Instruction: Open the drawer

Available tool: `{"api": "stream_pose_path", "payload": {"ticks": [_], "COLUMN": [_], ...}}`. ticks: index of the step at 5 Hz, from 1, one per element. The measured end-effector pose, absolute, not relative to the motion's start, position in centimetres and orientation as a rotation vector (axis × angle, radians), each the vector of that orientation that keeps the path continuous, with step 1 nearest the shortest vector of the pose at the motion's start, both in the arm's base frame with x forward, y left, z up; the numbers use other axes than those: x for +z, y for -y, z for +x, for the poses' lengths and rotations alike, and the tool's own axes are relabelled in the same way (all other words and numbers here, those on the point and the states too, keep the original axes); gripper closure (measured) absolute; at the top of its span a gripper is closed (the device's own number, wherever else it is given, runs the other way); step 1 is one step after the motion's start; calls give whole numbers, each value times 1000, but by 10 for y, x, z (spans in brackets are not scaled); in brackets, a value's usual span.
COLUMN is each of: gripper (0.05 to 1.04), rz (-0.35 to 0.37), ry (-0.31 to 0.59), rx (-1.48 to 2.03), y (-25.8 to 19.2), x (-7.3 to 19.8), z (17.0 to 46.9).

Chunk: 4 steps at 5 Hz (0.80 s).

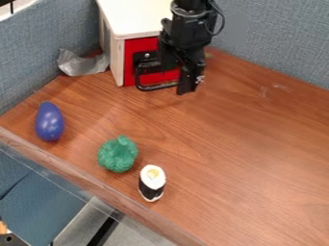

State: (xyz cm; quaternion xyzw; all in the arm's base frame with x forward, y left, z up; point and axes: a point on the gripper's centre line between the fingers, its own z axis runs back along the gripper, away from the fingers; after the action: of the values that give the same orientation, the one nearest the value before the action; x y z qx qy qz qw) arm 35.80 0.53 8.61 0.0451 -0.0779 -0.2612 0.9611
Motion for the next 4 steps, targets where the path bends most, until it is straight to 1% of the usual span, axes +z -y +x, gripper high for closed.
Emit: {"api": "stream_pose_path", "payload": {"ticks": [1,2,4], "gripper": [84,84,84], "rz": [112,115,116], "ry": [155,145,99], "rx": [-568,-632,-700], "y": [-17,-21,-22], "x": [77,72,57], "z": [369,375,376]}}
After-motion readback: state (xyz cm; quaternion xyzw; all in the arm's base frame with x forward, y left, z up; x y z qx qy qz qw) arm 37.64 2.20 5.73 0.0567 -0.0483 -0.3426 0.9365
